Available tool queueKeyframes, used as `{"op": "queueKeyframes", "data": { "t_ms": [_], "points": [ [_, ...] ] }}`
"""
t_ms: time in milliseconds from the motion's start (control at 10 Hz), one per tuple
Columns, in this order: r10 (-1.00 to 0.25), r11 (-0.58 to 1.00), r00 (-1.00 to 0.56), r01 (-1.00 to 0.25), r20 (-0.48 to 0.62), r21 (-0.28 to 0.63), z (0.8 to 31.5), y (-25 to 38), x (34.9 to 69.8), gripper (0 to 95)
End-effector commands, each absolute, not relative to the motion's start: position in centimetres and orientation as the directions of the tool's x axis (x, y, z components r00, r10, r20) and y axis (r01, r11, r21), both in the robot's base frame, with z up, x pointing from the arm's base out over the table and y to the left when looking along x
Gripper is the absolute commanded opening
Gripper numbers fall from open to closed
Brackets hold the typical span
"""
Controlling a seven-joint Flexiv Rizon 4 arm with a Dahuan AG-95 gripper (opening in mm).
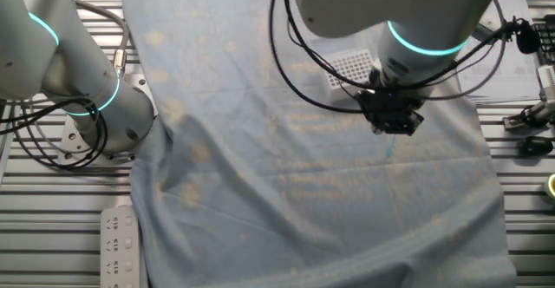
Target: Insert a medium pipette tip into the holder for medium pipette tips
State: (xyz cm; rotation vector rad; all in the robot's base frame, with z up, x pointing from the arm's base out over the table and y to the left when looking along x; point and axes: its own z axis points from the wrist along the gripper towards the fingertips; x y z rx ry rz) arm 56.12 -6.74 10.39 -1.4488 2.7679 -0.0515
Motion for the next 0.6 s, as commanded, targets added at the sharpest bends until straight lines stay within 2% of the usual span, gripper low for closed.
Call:
{"op": "queueKeyframes", "data": {
  "t_ms": [100,600],
  "points": [
    [-0.891,0.455,-0.454,-0.891,-0.021,-0.010,9.6,-6.8,58.1,0.0],
    [-0.917,0.396,-0.396,-0.918,-0.042,-0.013,7.6,-7.2,58.8,0.0]
  ]
}}
